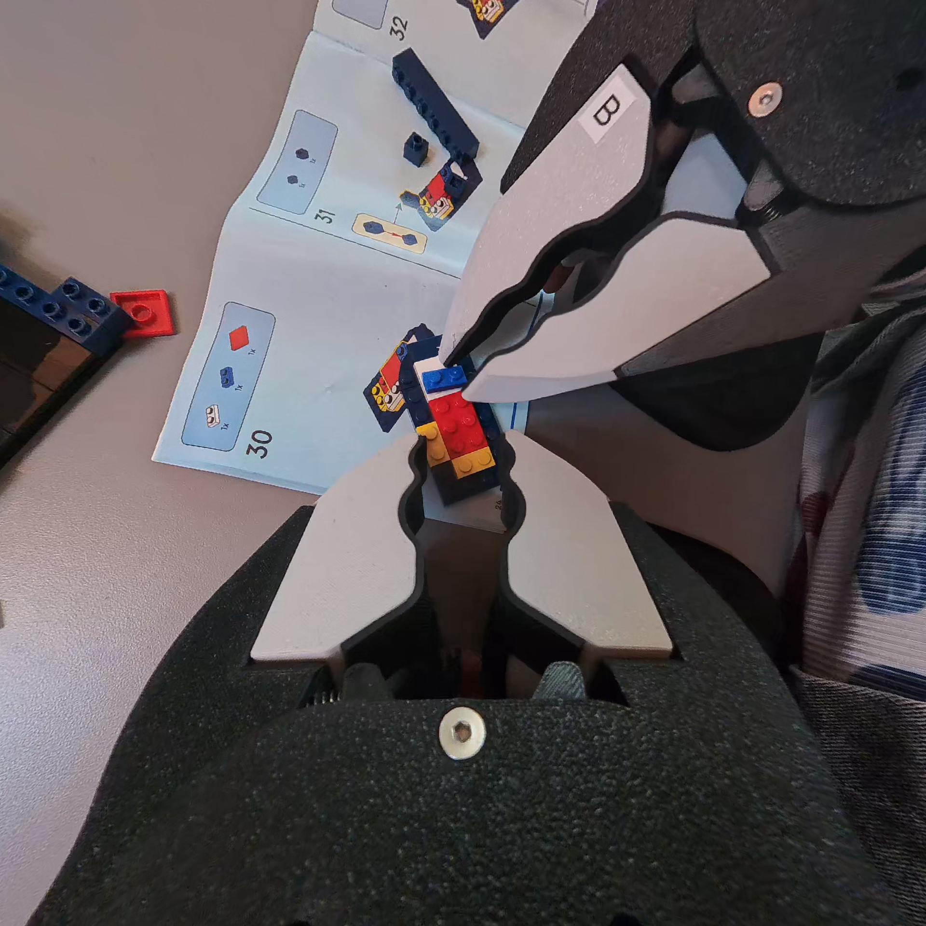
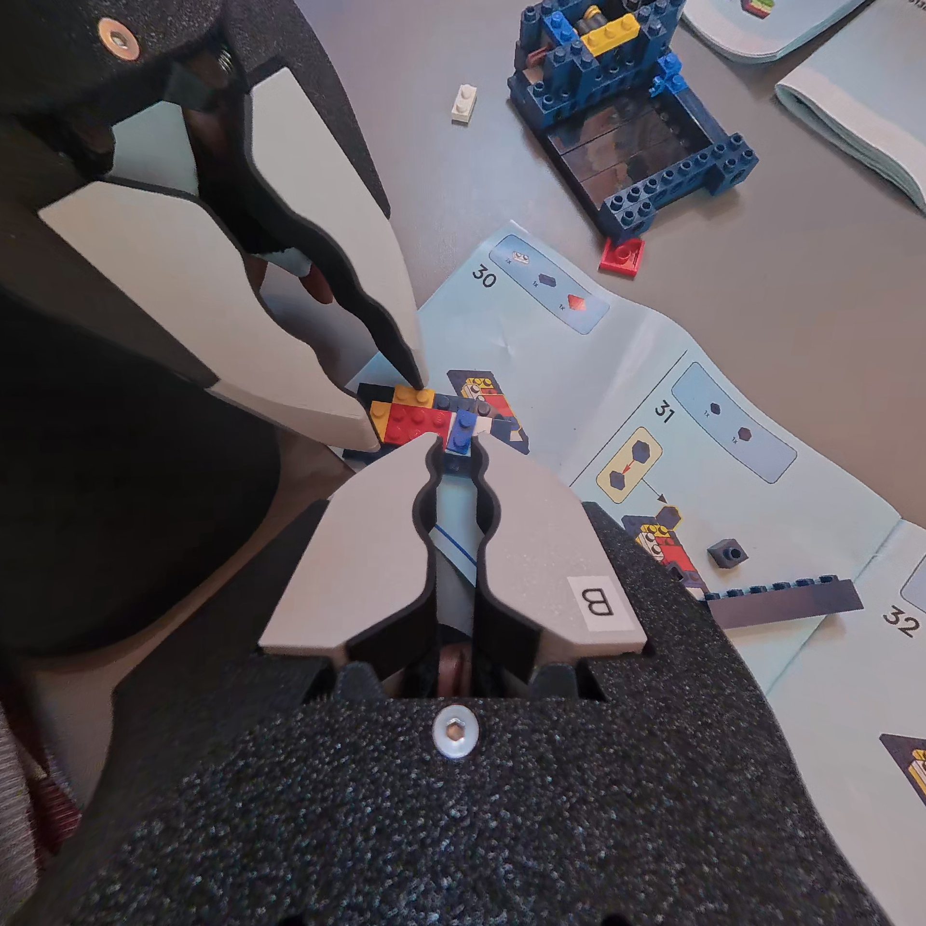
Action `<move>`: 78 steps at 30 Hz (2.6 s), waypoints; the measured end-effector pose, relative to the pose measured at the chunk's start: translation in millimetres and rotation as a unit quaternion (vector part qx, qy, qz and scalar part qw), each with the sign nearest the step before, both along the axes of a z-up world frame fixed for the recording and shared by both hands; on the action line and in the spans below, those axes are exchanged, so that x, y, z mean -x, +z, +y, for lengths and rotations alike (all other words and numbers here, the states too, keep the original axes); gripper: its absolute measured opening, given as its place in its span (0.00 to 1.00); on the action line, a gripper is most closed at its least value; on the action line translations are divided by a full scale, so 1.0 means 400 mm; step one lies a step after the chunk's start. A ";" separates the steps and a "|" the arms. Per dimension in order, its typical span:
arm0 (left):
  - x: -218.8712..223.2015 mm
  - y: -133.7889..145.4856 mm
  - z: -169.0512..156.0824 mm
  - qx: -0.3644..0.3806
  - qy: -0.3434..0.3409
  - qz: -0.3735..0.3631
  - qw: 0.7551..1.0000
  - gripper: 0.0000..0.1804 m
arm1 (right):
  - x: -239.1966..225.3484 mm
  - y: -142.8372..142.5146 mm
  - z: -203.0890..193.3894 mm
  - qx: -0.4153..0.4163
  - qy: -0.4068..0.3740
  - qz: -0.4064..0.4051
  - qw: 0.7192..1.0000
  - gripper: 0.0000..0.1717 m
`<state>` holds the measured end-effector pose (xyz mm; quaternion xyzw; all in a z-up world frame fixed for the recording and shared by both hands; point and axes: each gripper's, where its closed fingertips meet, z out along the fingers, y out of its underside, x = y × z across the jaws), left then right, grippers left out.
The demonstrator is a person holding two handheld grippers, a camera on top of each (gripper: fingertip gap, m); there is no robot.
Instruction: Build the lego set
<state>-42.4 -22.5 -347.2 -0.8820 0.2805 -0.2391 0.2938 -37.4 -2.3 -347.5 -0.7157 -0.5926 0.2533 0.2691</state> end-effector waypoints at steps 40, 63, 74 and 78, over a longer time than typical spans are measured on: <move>0.012 -0.005 0.021 -0.108 -0.048 0.027 0.993 0.05 | 0.008 0.022 -0.016 0.062 0.575 0.087 0.811 0.00; 0.012 -0.006 0.018 -0.110 -0.054 0.028 0.992 0.04 | 0.008 0.008 -0.019 -0.064 0.610 -0.020 0.789 0.00; 0.013 -0.006 0.018 -0.116 -0.055 0.032 0.991 0.04 | 0.010 0.011 -0.025 -0.098 0.579 -0.011 0.809 0.00; 0.022 -0.001 0.023 -0.127 -0.050 0.041 0.990 0.08 | 0.012 0.080 -0.029 0.014 0.515 0.063 0.855 0.28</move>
